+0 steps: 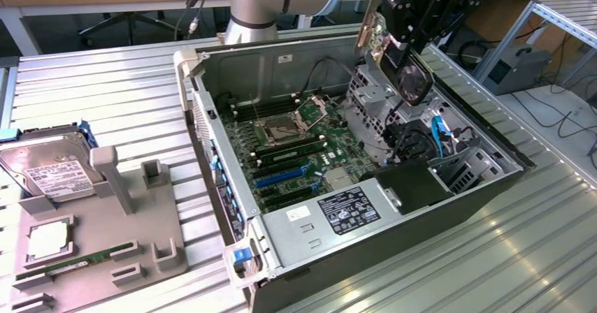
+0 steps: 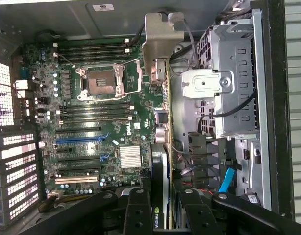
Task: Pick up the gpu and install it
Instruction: 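Insert the gpu into the slot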
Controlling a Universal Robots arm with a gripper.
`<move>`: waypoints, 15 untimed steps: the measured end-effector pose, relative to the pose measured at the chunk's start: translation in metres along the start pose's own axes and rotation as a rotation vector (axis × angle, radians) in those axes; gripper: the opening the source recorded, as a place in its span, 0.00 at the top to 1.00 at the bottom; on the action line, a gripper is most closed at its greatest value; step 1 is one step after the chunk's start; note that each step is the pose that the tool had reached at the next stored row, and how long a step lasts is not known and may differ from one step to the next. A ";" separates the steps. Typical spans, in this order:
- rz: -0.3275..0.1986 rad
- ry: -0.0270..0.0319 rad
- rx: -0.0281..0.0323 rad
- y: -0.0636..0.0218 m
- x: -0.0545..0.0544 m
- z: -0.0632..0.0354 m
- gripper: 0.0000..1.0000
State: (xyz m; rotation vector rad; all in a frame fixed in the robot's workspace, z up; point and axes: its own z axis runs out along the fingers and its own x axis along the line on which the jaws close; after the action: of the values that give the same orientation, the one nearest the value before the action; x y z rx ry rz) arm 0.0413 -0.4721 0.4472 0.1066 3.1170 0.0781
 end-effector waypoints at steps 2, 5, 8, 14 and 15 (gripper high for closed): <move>0.000 0.0000 -0.0001 0.0000 0.000 0.0000 0.73; -0.013 0.0006 -0.0004 0.0000 0.000 0.0000 0.73; -0.069 0.0035 -0.0014 0.0000 0.000 0.0000 0.73; -0.257 0.0130 -0.0052 0.0000 0.000 0.0000 0.73; -0.288 0.0146 -0.0059 0.0000 0.000 0.0000 0.73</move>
State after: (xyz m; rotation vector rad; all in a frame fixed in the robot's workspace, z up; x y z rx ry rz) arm 0.0409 -0.4721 0.4471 -0.3440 3.1070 0.0825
